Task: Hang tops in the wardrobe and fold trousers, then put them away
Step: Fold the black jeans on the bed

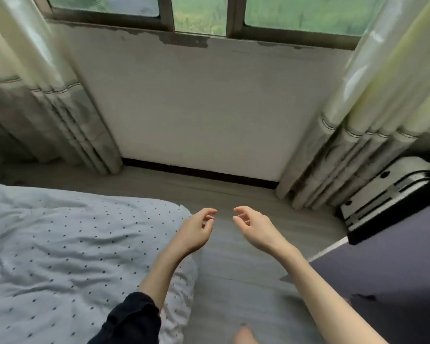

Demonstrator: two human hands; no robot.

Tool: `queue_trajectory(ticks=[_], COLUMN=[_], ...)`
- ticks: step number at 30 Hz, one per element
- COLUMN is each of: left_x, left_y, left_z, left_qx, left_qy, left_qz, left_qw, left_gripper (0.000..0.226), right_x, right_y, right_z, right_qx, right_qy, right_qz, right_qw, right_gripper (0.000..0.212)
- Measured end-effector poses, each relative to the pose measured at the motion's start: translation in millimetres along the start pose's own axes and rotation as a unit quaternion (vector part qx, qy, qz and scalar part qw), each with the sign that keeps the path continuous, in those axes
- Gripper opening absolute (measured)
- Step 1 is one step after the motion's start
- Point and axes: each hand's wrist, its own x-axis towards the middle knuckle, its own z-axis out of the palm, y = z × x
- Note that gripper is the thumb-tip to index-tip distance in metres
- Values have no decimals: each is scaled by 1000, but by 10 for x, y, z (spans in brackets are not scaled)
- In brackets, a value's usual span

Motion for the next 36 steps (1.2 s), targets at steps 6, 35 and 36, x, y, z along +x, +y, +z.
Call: queue_trajectory(ticks=[6, 35, 36], left_x=[886, 3090, 3088], left_y=[-139, -2394, -2536], left_z=[-718, -4352, -4542], left_qx=[-18, -158, -159], left_qy=[44, 413, 428], left_qz=[-18, -340, -345], left_qw=[999, 830, 820], left_gripper=[33, 35, 35], right_x=[1129, 6235, 6350], right_y=[-372, -4687, -4916], right_z=[-94, 1574, 1739], right_qx=[-35, -233, -236], right_qy=[-39, -379, -382], right_qz=[-43, -381, -391], right_qw=[998, 810, 803], right_gripper=[37, 37, 37])
